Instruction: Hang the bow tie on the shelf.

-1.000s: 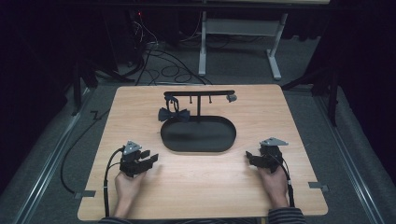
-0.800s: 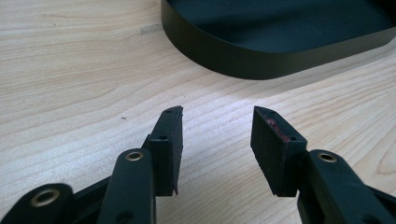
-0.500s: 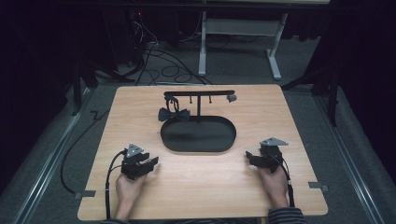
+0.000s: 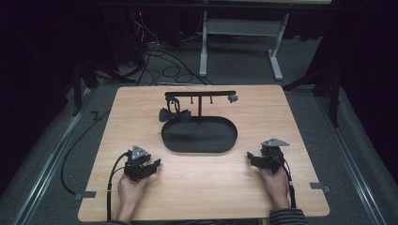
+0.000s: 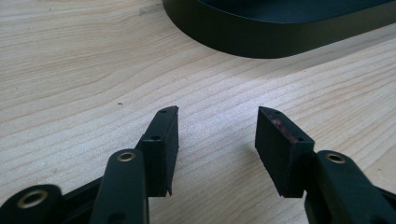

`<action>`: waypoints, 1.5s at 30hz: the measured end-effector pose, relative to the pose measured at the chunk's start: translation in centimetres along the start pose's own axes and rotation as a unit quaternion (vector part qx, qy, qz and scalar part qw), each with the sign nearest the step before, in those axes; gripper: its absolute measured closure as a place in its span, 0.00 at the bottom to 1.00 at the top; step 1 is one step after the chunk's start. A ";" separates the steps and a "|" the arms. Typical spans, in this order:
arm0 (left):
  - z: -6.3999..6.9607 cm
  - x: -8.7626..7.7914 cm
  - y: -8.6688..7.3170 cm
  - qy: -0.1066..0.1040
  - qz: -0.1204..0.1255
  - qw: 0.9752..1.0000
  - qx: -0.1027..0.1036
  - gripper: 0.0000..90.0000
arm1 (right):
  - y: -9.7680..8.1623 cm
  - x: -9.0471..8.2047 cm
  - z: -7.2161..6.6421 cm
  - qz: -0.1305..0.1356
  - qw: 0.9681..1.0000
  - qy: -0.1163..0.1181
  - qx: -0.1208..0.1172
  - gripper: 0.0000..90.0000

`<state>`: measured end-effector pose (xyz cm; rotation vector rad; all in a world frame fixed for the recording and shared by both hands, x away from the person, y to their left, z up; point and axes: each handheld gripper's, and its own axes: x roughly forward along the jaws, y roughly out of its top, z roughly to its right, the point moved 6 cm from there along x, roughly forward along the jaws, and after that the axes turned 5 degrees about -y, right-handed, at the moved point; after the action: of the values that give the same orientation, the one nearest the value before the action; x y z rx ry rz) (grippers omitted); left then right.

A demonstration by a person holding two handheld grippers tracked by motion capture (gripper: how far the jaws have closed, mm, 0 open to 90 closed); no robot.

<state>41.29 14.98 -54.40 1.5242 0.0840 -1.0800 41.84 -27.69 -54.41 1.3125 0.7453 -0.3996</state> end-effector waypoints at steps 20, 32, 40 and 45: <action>0.8 0.3 -0.3 0.012 -0.001 0.999 0.029 0.41 | 0.0 0.0 0.0 0.000 1.000 0.001 -0.001 0.32; 0.8 0.3 -0.3 0.012 -0.002 0.999 0.030 0.38 | 0.0 0.0 -0.1 0.000 1.000 0.003 -0.001 0.32; 0.9 0.3 -0.3 0.012 -0.001 1.000 0.029 0.37 | -0.1 0.0 -0.1 0.000 1.000 0.004 -0.002 0.32; 0.9 0.3 -0.3 0.013 -0.002 1.000 0.028 0.37 | -0.1 -0.1 -0.1 0.000 1.000 0.004 -0.003 0.32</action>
<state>40.78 14.19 -54.73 1.5895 0.0736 -1.0738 41.74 -27.63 -54.42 1.3095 0.7522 -0.3919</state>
